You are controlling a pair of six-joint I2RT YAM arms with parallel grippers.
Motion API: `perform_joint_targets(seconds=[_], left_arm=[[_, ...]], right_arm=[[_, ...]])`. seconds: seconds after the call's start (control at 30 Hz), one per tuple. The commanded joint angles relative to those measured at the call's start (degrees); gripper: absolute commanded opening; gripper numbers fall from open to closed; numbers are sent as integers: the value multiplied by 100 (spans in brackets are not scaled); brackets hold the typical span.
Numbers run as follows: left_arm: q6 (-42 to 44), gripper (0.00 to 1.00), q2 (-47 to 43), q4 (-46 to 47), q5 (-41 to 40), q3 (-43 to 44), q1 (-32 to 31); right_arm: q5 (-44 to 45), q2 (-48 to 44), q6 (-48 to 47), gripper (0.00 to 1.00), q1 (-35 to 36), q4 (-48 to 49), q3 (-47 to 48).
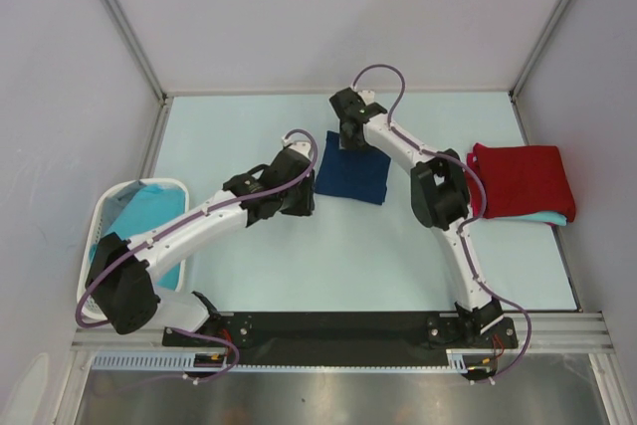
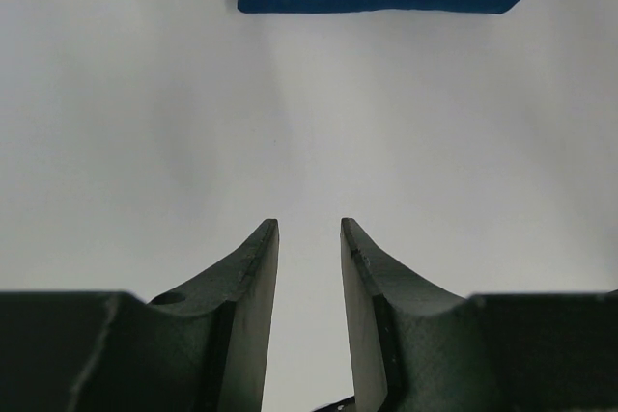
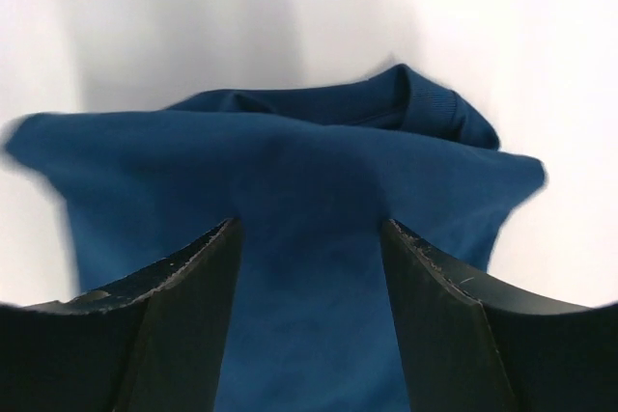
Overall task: Fold and stack the t-shirts
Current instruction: Smooth out wrinkles on the folded tshirt
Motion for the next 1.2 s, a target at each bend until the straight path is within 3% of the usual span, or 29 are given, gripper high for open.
perform_joint_targets(seconds=[0.0,0.23,0.43,0.6,0.77,1.17], left_arm=[[-66,37,-175,-95,-153,-45,-46],[5,37,-96,-157,-153,-54,-38],[75,37,-271,-166,-250,-80,-46],[49,38,-596,-148,-232,-142,-64],[23,38,-711,-157,-180,-168,-134],[-144,38,-939,-332,-469,-590,-459]], right_arm=[[-25,290,-123,65,-96,67,281],[123,282,9,65,-88,41,10],[327,-1377,106,69,88,269,-957],[554,-2730,280,74,281,-265,-1178],[380,-3321,580,77,343,-1075,-1344],[907,-4999,747,79,888,-848,-3468]])
